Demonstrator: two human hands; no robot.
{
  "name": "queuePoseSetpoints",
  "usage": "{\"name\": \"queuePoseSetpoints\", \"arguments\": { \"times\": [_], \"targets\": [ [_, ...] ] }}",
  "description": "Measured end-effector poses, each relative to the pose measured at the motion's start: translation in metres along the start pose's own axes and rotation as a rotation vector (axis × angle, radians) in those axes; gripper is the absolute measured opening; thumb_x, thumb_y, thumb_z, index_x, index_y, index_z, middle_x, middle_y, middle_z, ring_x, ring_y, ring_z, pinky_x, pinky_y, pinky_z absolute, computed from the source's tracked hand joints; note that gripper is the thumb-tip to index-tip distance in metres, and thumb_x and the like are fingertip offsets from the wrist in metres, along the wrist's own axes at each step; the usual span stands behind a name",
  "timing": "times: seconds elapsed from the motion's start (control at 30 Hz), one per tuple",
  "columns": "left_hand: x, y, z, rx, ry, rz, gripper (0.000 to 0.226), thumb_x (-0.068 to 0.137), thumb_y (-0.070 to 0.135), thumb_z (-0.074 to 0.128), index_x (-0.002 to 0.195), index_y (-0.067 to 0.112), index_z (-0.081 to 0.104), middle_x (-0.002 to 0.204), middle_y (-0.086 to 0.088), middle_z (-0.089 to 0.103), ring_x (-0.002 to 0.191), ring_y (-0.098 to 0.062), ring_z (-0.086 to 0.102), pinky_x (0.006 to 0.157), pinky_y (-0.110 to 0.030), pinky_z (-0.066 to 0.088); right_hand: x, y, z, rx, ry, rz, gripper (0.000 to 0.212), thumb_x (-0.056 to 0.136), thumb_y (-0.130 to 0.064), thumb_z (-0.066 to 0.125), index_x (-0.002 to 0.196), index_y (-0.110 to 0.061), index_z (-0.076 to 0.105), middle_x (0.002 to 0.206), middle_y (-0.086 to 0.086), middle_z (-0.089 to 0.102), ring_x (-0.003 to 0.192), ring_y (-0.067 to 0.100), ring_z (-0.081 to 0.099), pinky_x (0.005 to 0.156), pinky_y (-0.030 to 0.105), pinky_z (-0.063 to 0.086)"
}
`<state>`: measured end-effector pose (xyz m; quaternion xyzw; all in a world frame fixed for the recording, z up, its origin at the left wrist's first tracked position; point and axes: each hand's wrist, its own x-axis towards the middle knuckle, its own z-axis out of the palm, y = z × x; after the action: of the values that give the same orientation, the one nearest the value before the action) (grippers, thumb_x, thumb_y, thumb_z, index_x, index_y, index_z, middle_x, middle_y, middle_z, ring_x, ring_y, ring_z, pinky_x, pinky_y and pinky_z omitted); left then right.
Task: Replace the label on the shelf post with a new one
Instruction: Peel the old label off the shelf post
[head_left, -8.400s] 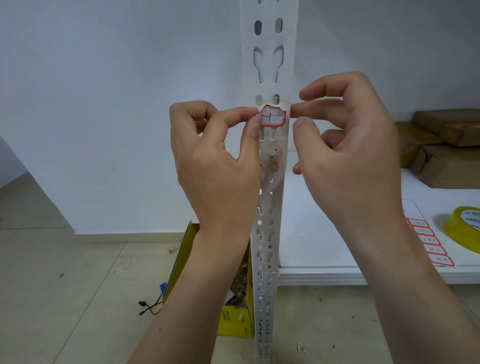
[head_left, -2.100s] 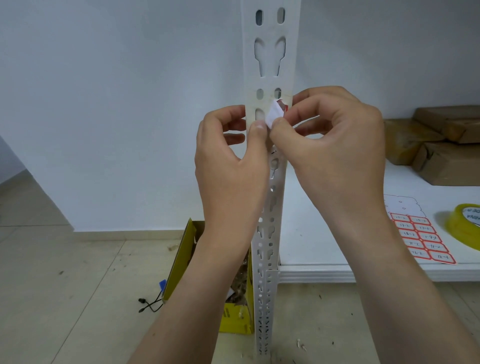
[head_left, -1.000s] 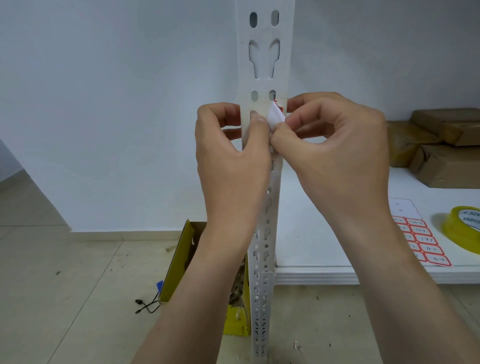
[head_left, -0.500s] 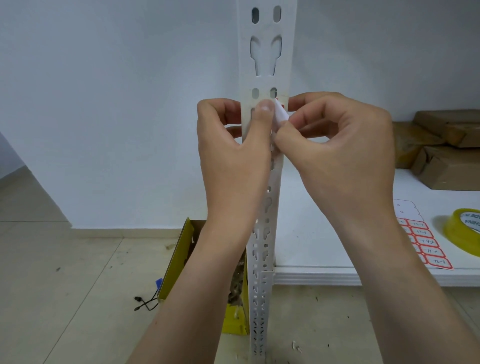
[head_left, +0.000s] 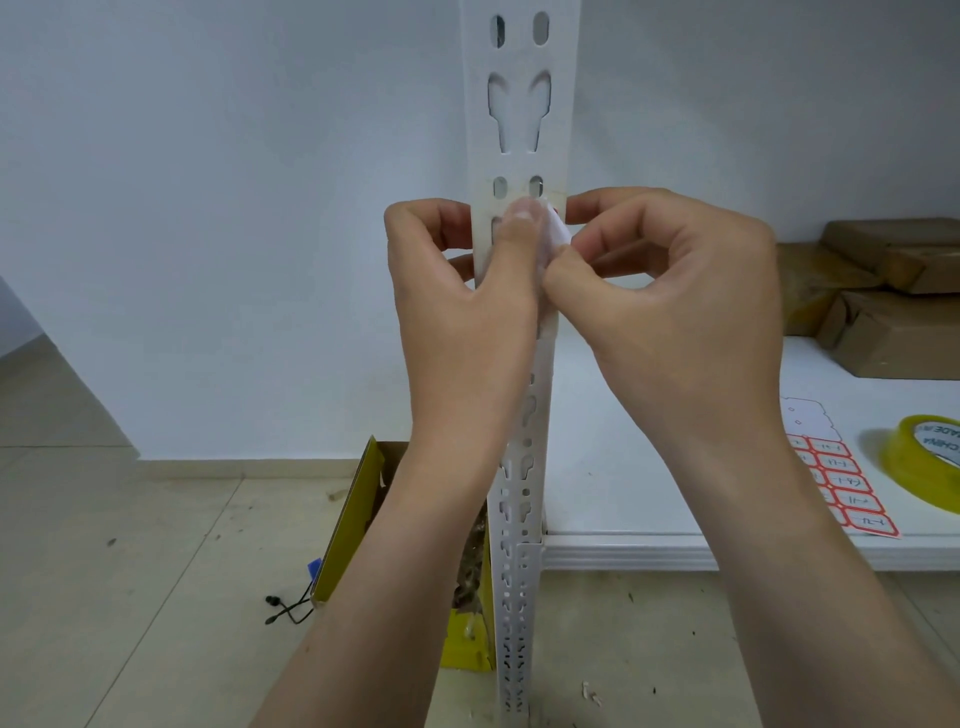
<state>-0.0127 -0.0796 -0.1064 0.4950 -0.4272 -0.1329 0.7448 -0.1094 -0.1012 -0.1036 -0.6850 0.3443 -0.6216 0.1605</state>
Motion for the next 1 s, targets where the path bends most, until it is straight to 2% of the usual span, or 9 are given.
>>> {"name": "queuePoseSetpoints", "arguments": {
  "times": [0.17, 0.3, 0.4, 0.57, 0.67, 0.8, 0.9, 1.0],
  "targets": [
    [0.0000, -0.0018, 0.0010, 0.007, 0.007, -0.020, 0.015, 0.097, 0.018, 0.062, 0.101, 0.021, 0.047, 0.101, 0.007, 0.059, 0.088, -0.007, 0.064, 0.062, -0.009, 0.049, 0.0007, 0.0003, -0.0004, 0.017, 0.004, 0.003, 0.010, 0.080, -0.020, 0.077, 0.071, -0.018, 0.073, 0.091, -0.019, 0.072, 0.071, -0.003, 0.071, 0.065, 0.012, 0.054],
    [-0.0018, -0.0001, 0.0028, -0.002, 0.020, -0.040, 0.018, 0.097, 0.031, 0.065, 0.098, 0.024, 0.048, 0.094, 0.012, 0.058, 0.074, 0.010, 0.061, 0.056, -0.006, 0.046, 0.0006, -0.0001, -0.0020, 0.018, 0.001, 0.014, 0.011, 0.080, -0.021, 0.078, 0.070, -0.018, 0.073, 0.090, -0.018, 0.073, 0.069, -0.002, 0.070, 0.063, 0.012, 0.054],
    [-0.0023, -0.0014, 0.0037, 0.018, 0.018, -0.049, 0.017, 0.097, 0.027, 0.064, 0.097, 0.027, 0.046, 0.093, 0.014, 0.056, 0.073, 0.016, 0.057, 0.055, -0.004, 0.044, 0.0006, -0.0006, -0.0024, 0.021, -0.002, 0.014, 0.012, 0.080, -0.021, 0.078, 0.070, -0.018, 0.073, 0.090, -0.018, 0.074, 0.069, -0.002, 0.071, 0.063, 0.012, 0.054],
    [-0.0016, 0.0004, 0.0021, 0.028, 0.021, -0.049, 0.022, 0.096, 0.035, 0.066, 0.102, 0.023, 0.049, 0.096, 0.012, 0.060, 0.078, 0.009, 0.063, 0.056, -0.004, 0.046, 0.0002, -0.0011, -0.0030, 0.010, -0.013, 0.018, 0.010, 0.079, -0.020, 0.077, 0.070, -0.018, 0.073, 0.089, -0.020, 0.072, 0.070, -0.002, 0.071, 0.063, 0.011, 0.054],
    [-0.0011, -0.0007, 0.0019, 0.036, 0.018, -0.051, 0.018, 0.097, 0.028, 0.064, 0.105, 0.021, 0.050, 0.096, 0.013, 0.058, 0.080, 0.004, 0.062, 0.058, -0.005, 0.047, 0.0000, -0.0008, -0.0031, 0.011, -0.012, 0.013, 0.009, 0.078, -0.020, 0.076, 0.071, -0.018, 0.073, 0.090, -0.021, 0.072, 0.071, -0.002, 0.071, 0.064, 0.011, 0.055],
    [-0.0009, -0.0006, 0.0016, 0.026, 0.020, -0.059, 0.022, 0.097, 0.033, 0.066, 0.106, 0.019, 0.052, 0.094, 0.014, 0.058, 0.076, 0.017, 0.059, 0.056, -0.003, 0.045, 0.0000, 0.0003, -0.0031, 0.015, -0.002, 0.014, 0.008, 0.076, -0.019, 0.075, 0.069, -0.017, 0.071, 0.091, -0.020, 0.073, 0.071, 0.001, 0.071, 0.067, 0.020, 0.058],
    [0.0005, -0.0009, 0.0006, 0.037, 0.016, -0.066, 0.018, 0.097, 0.029, 0.065, 0.105, 0.019, 0.052, 0.092, 0.015, 0.058, 0.076, 0.013, 0.060, 0.057, -0.004, 0.046, 0.0001, 0.0005, -0.0032, 0.014, -0.003, 0.011, 0.010, 0.075, -0.019, 0.075, 0.068, -0.017, 0.069, 0.091, -0.020, 0.073, 0.072, 0.000, 0.071, 0.066, 0.017, 0.057],
    [-0.0001, -0.0024, 0.0004, 0.034, 0.015, -0.062, 0.018, 0.097, 0.029, 0.065, 0.105, 0.020, 0.052, 0.093, 0.016, 0.058, 0.077, 0.011, 0.060, 0.058, -0.004, 0.046, 0.0001, 0.0005, -0.0032, 0.016, -0.002, 0.006, 0.010, 0.075, -0.019, 0.076, 0.069, -0.015, 0.069, 0.090, -0.019, 0.073, 0.074, -0.001, 0.072, 0.067, 0.021, 0.059]
  ]
}}
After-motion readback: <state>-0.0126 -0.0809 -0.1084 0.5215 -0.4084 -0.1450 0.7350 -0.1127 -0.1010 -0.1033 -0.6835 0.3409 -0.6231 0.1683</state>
